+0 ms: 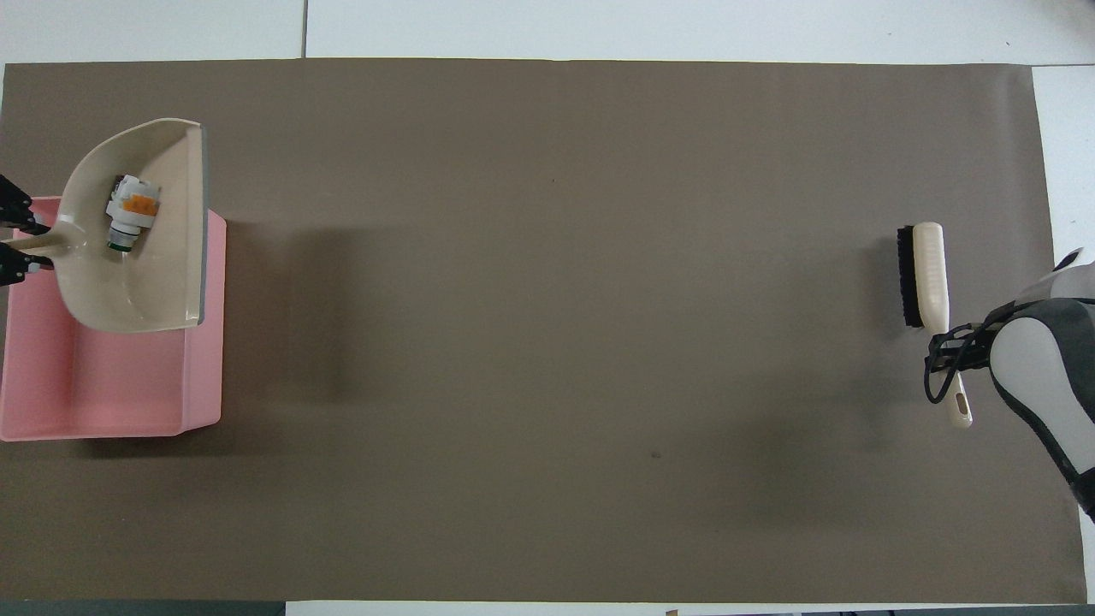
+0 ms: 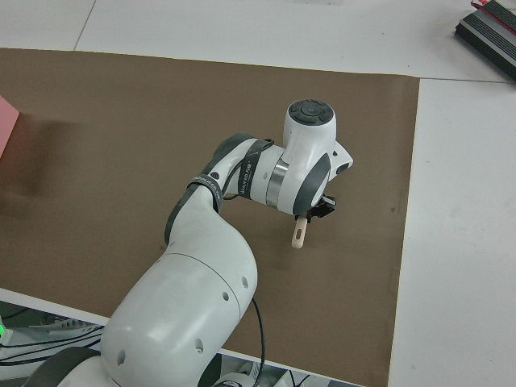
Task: Clean e-waste and dump in bin
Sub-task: 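Lift the dustpan with the left gripper while the right gripper returns the brush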
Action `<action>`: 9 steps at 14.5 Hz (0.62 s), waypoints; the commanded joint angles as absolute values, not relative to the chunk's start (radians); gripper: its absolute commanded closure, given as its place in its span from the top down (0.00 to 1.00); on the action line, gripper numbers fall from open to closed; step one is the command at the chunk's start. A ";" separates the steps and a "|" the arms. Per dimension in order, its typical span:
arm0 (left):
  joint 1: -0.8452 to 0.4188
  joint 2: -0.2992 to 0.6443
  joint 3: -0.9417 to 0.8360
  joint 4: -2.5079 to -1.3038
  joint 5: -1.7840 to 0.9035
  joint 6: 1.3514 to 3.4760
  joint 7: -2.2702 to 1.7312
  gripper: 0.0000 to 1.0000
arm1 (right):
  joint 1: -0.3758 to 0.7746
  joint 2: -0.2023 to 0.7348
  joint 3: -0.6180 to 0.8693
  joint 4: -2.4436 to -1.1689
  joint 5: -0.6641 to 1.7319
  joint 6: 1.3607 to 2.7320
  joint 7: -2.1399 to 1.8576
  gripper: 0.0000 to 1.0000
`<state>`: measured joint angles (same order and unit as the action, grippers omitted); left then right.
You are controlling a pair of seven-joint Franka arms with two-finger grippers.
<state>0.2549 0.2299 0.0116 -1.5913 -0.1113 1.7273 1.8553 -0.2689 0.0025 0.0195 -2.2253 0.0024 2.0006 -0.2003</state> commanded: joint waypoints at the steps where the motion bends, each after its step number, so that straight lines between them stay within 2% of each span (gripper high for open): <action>1: 0.256 0.250 0.055 -1.545 -0.003 1.723 1.870 0.00 | -0.285 -0.057 0.032 -2.302 -0.011 2.043 -0.207 0.00; 9: 0.261 0.245 0.115 -1.560 0.282 1.943 1.870 0.00 | -0.291 -0.071 0.032 -2.353 -0.011 2.086 -0.210 0.04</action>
